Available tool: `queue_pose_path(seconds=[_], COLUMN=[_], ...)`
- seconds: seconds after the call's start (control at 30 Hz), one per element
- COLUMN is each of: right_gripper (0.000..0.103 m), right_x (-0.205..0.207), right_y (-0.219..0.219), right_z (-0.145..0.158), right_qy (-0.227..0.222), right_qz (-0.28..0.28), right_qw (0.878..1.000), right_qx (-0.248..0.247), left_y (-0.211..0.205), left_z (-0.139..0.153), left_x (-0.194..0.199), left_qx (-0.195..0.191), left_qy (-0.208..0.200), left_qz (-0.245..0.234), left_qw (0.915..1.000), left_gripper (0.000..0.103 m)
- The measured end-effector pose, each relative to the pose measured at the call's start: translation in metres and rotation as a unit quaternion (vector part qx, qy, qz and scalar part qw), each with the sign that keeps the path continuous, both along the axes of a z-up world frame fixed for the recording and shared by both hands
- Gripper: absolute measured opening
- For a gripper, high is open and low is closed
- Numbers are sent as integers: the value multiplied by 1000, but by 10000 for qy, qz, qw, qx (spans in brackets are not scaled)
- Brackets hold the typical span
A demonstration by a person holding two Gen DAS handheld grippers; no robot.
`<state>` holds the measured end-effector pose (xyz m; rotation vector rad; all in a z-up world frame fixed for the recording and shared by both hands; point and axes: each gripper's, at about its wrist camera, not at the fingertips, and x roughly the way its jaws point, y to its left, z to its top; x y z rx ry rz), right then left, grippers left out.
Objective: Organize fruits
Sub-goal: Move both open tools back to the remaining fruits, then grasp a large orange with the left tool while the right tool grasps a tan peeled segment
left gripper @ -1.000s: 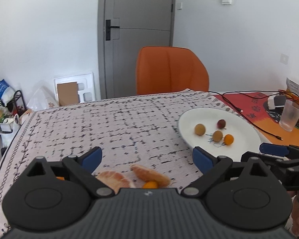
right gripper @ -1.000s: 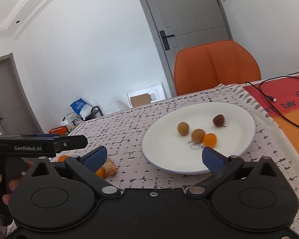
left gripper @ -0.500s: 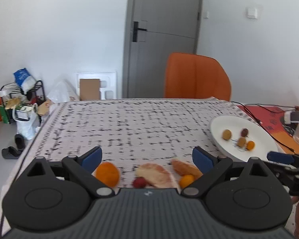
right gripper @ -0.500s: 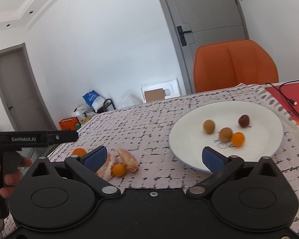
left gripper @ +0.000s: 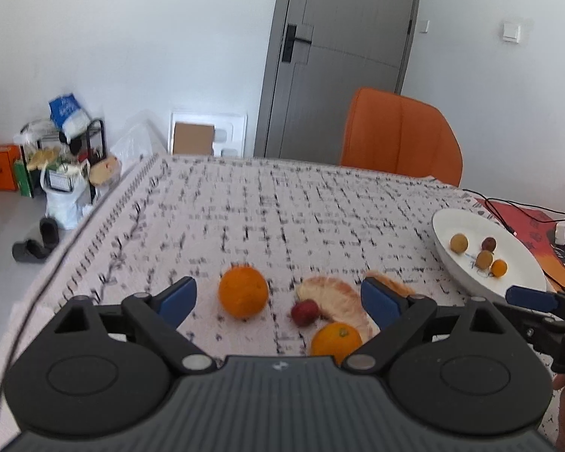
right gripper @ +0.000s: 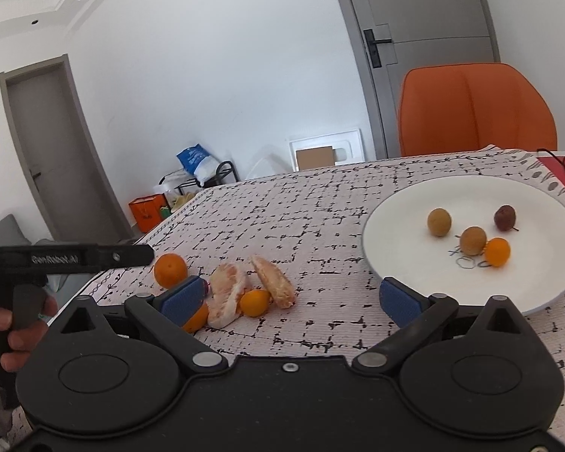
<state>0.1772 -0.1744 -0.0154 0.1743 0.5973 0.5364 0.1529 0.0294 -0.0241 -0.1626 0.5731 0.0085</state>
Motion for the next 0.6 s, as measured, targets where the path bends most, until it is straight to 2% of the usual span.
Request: queue_pose_path(seconds=[0.23,0.33,0.43,0.53,0.6], right_gripper=[92,90,89,85,84], right_x=[4,6,7,9,11], right_y=[7,10,11,13,14], right_z=[-7,-10,-11,-13,-15], right_qy=[151,197,231,259,272], right_qz=[126,150,167,200,231], right_qw=[9998,9997,9995,9994,9993], right_qx=[-71,-91,-95,-111,-123], left_y=[-12,-18,-21,-23,-23], left_z=[-16,-27,-34,-39,-42], left_x=[-2,2,3,5,6], left_qx=[-109,-193,-287,-355,-379], left_qy=[130,290,408,472,467], left_qz=[-197,-261,-324,-391,-454], left_qw=[9997,9991,9982,9975,9972], left_gripper=[90,82,73,57,39])
